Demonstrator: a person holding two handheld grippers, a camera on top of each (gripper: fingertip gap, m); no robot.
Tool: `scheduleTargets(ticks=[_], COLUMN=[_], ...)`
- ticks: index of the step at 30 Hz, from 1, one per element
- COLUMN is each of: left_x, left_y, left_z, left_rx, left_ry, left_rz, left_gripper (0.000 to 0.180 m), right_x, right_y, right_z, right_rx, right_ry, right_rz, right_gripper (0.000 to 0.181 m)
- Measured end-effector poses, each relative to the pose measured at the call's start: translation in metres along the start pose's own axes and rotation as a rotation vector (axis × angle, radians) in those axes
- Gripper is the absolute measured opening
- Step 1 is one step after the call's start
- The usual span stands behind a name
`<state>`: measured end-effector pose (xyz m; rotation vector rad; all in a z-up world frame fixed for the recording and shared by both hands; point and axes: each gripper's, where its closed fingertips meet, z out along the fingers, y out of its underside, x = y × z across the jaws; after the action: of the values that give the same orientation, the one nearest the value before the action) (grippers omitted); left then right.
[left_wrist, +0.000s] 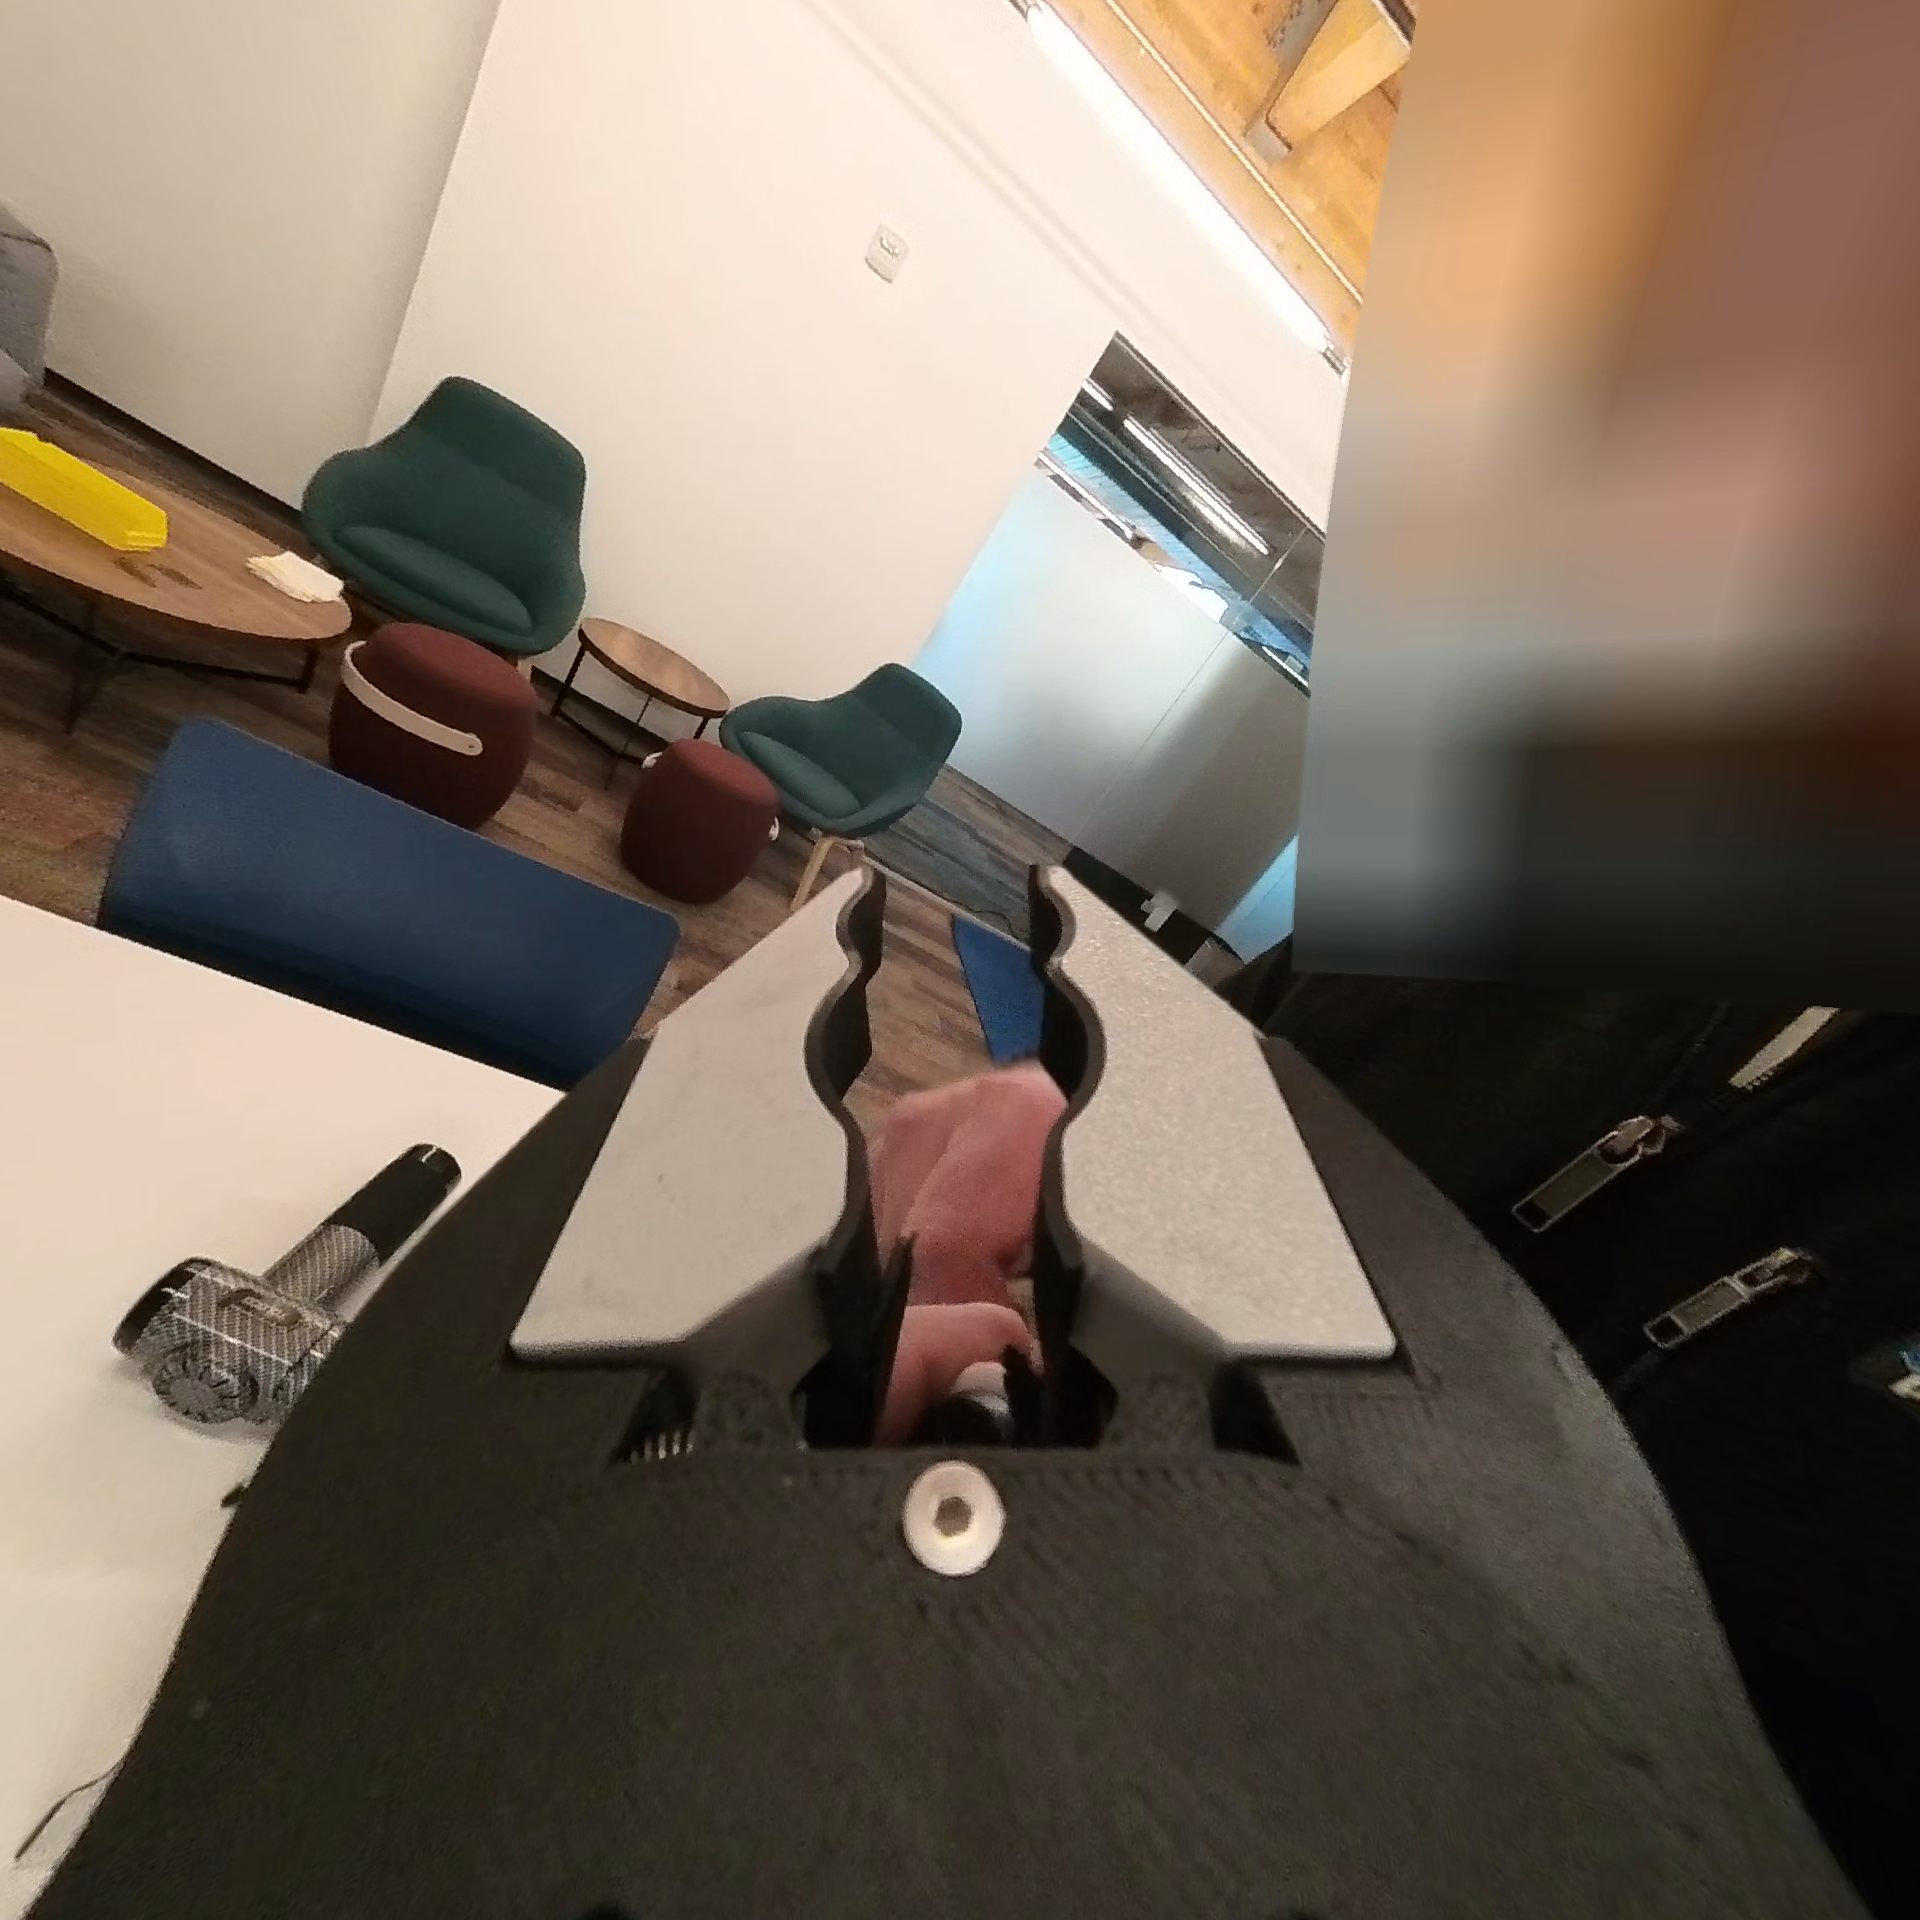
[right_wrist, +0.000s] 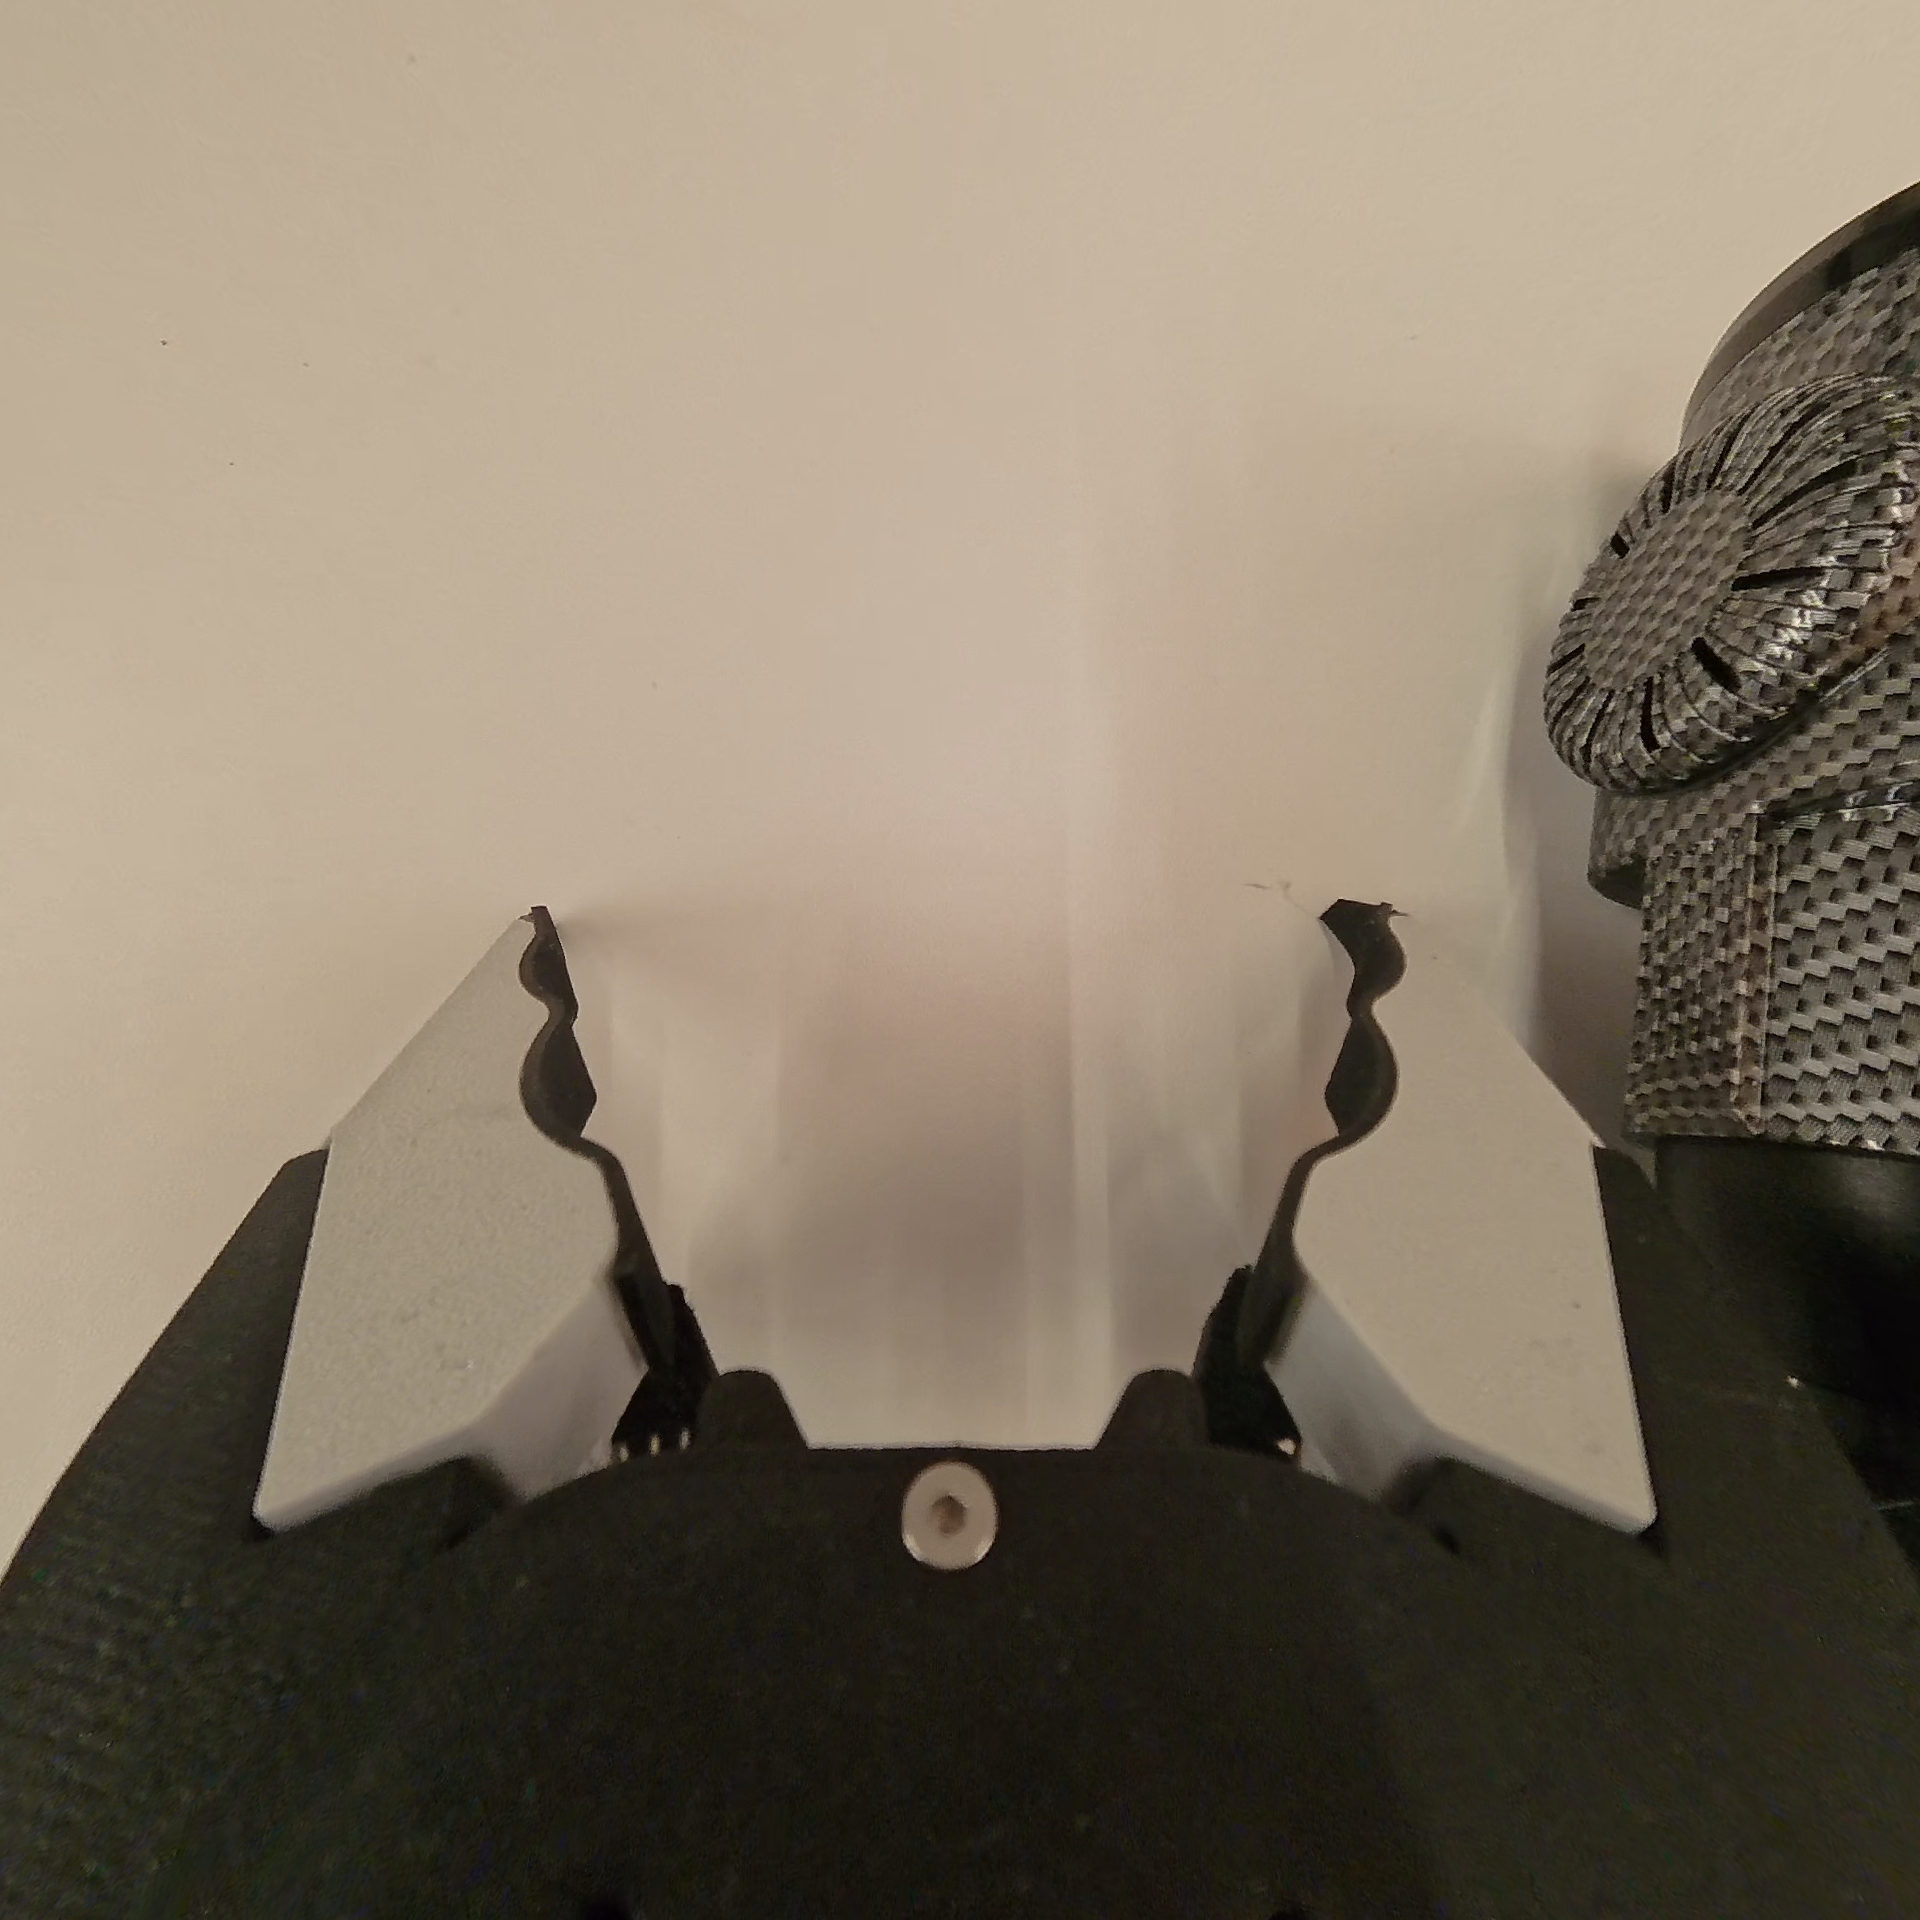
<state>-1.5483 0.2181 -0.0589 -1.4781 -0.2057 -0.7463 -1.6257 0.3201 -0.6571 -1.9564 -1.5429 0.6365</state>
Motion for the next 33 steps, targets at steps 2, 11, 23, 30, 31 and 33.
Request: scheduleTargets(ticks=[2,11,23,30,31,33], left_x=[0.003,0.006,0.006,-0.006,-0.008,-0.01], left_y=[-0.006,-0.036,-0.021,-0.018,-0.016,-0.007], left_z=[-0.003,-0.034,-0.057,-0.075,-0.074,-0.069], left_rx=[0.036,0.135,0.299,0.329,0.316,0.259], left_ry=[0.006,-0.026,-0.049,-0.139,-0.145,-0.158], left_rz=[0.013,0.123,0.078,0.02,-0.006,-0.028], left_gripper=[0.027,0.035,0.051,0.043,0.045,0.044], right_x=[0.0,0.0,0.0,0.0,0.0,0.0], right_y=[0.0,0.0,0.0,0.0,0.0,0.0], right_z=[0.0,0.0,0.0,0.0,0.0,0.0], right_rx=[0.0,0.0,0.0,0.0,0.0,0.0], right_ry=[0.0,0.0,0.0,0.0,0.0,0.0], right_rz=[0.0,0.0,0.0,0.0,0.0,0.0], right_gripper=[0.144,0.144,0.144,0.144,0.144,0.144])
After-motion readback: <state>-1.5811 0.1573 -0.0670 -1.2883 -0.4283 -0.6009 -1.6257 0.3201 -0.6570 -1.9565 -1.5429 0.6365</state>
